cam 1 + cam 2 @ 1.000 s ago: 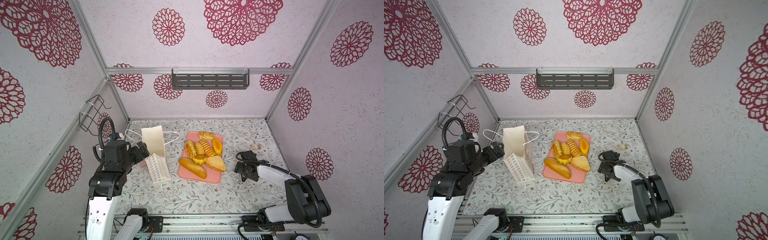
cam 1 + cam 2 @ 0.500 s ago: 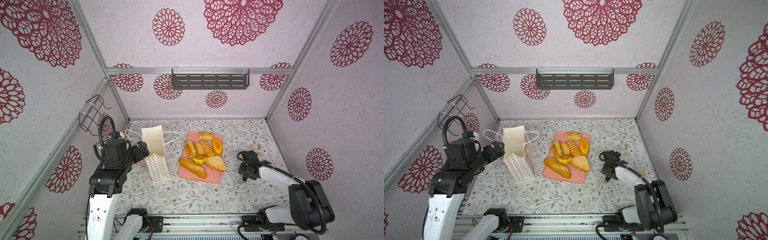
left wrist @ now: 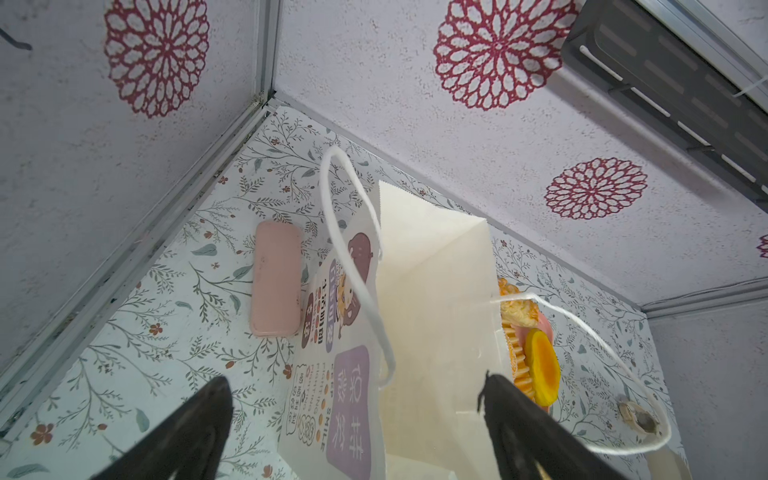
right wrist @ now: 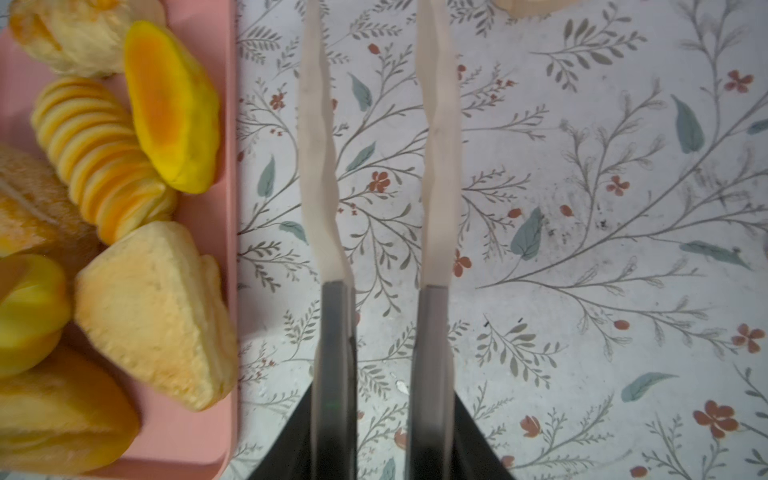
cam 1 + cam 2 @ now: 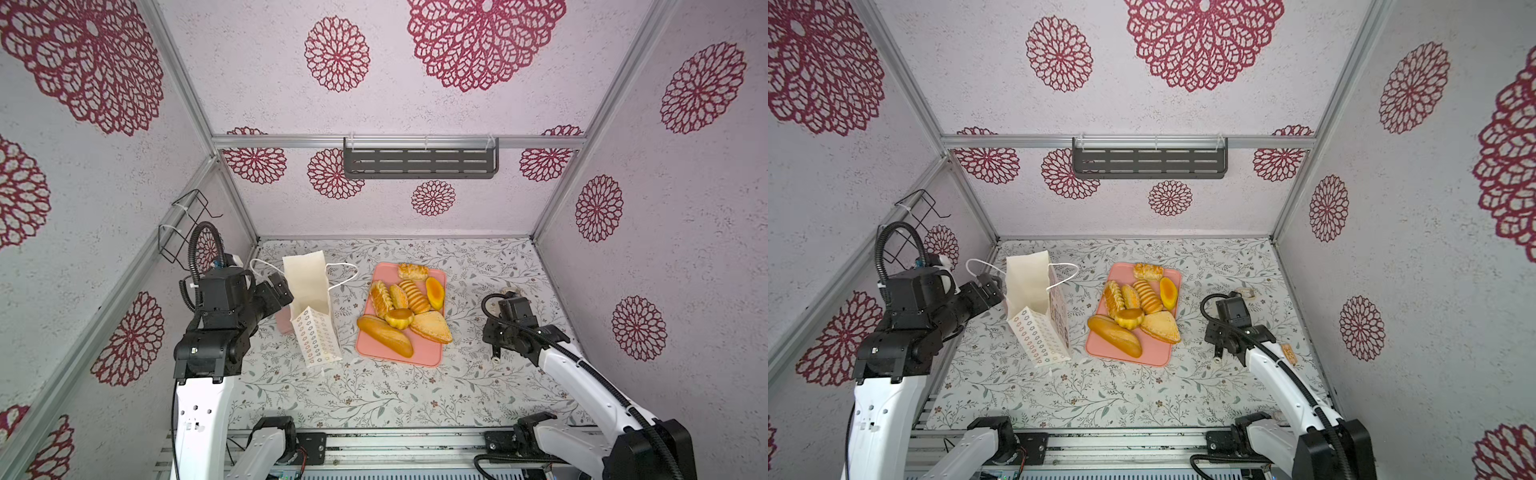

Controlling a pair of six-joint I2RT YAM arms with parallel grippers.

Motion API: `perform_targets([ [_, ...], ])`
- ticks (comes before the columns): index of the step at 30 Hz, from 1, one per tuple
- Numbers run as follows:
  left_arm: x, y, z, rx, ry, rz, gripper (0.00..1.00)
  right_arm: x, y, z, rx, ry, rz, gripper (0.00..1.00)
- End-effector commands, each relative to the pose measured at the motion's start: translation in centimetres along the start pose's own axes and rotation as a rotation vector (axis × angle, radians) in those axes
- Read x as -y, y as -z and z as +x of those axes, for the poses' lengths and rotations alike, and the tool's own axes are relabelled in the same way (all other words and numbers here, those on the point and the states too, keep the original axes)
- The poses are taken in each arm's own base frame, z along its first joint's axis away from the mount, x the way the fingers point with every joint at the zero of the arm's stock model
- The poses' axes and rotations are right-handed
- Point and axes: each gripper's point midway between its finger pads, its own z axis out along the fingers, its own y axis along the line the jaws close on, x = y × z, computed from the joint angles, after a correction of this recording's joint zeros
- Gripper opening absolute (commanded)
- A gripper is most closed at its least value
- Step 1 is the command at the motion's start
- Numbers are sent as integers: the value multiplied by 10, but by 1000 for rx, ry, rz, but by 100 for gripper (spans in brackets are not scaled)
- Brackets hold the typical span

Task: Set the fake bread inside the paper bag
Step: 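Lift the tongs with the right gripper and swing them over the bread tray, then lower the tongs onto the sugar-coated bun and pinch it with the right gripper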

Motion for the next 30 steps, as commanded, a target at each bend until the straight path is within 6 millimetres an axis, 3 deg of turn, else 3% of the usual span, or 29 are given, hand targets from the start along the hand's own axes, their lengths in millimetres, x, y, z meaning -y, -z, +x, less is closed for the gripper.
perform_targets([
  [1,-2,1,0,-11,2,4,97,-36,26,-12,-10,98,-147,38],
  [9,-10,-9,7,-29,29,-3,98,-107,63,-8,-103,252,-367,37],
  [16,-9,-17,11,-44,42,15,100,-143,78,0,-226,333,-453,41],
  [20,-7,-14,9,-36,47,28,99,-156,75,-1,-273,384,-444,45],
  [30,-14,-15,19,-52,38,5,100,-173,43,-21,-282,455,-359,50],
])
